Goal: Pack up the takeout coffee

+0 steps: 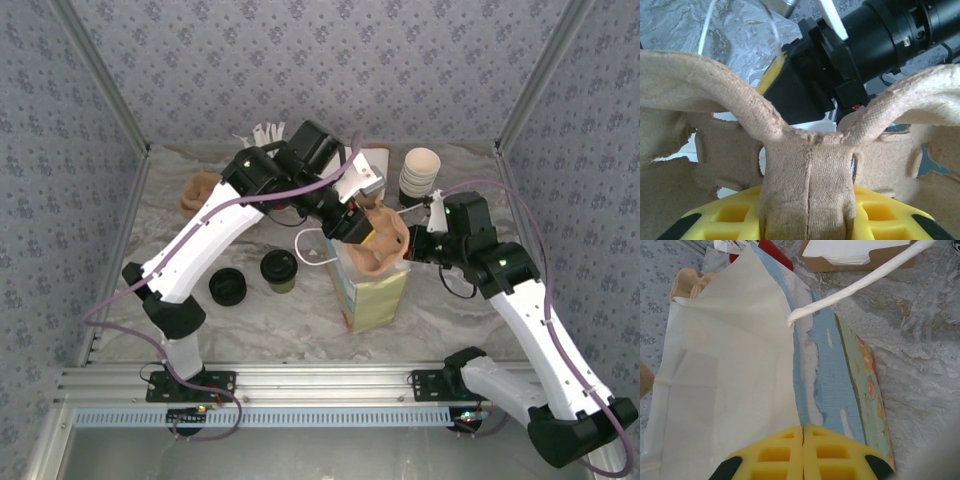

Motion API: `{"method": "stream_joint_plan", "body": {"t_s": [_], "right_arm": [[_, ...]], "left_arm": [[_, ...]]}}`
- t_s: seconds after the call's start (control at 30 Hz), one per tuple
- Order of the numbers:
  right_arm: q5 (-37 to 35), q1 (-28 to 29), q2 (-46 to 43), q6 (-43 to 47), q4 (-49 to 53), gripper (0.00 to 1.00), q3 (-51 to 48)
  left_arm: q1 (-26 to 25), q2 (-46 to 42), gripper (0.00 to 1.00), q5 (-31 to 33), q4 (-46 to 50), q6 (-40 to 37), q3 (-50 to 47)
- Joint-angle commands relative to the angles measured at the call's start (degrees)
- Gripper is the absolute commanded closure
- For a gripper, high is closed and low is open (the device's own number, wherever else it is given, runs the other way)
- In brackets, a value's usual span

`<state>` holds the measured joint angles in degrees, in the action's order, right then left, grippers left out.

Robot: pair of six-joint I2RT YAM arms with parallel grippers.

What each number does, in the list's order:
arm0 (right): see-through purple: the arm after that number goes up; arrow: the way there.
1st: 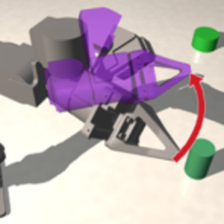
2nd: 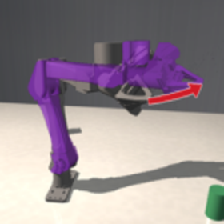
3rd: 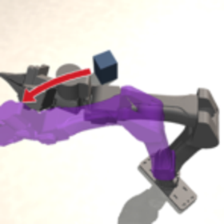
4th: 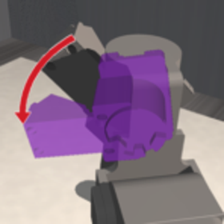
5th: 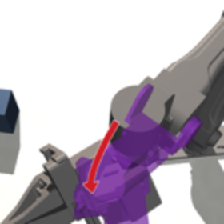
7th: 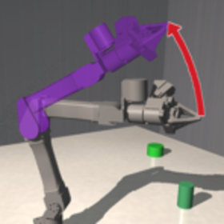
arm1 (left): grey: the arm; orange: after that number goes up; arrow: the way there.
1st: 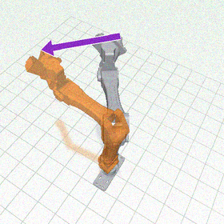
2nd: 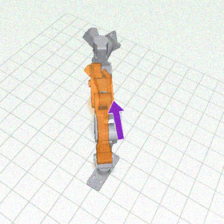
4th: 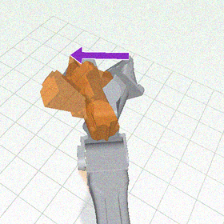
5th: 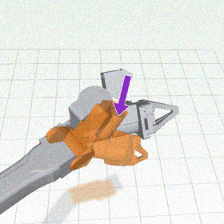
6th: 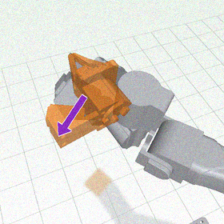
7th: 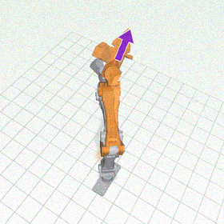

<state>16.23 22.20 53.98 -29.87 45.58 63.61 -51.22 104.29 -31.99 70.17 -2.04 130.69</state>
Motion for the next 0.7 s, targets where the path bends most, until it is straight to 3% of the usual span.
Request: {"method": "stream_joint_plan", "body": {"t_s": [0.0,0.37,0.67], "right_arm": [[0.03,0.98,-1.08,2.15,-0.67,1.0,-0.54],[2.67,2.14,-0.68,5.5,0.96,1.0,0.34],[3.26,2.85,-0.8,6.49,2.03,1.0,1.17]], "left_arm": [[1.04,0.95,0.79,-5.33,2.76,0.87,1.64],[2.22,6.31,0.79,-7.47,12.43,-4.41,4.96],[2.26,9.71,0.79,-4.32,20.34,-9.44,7.64]]}}
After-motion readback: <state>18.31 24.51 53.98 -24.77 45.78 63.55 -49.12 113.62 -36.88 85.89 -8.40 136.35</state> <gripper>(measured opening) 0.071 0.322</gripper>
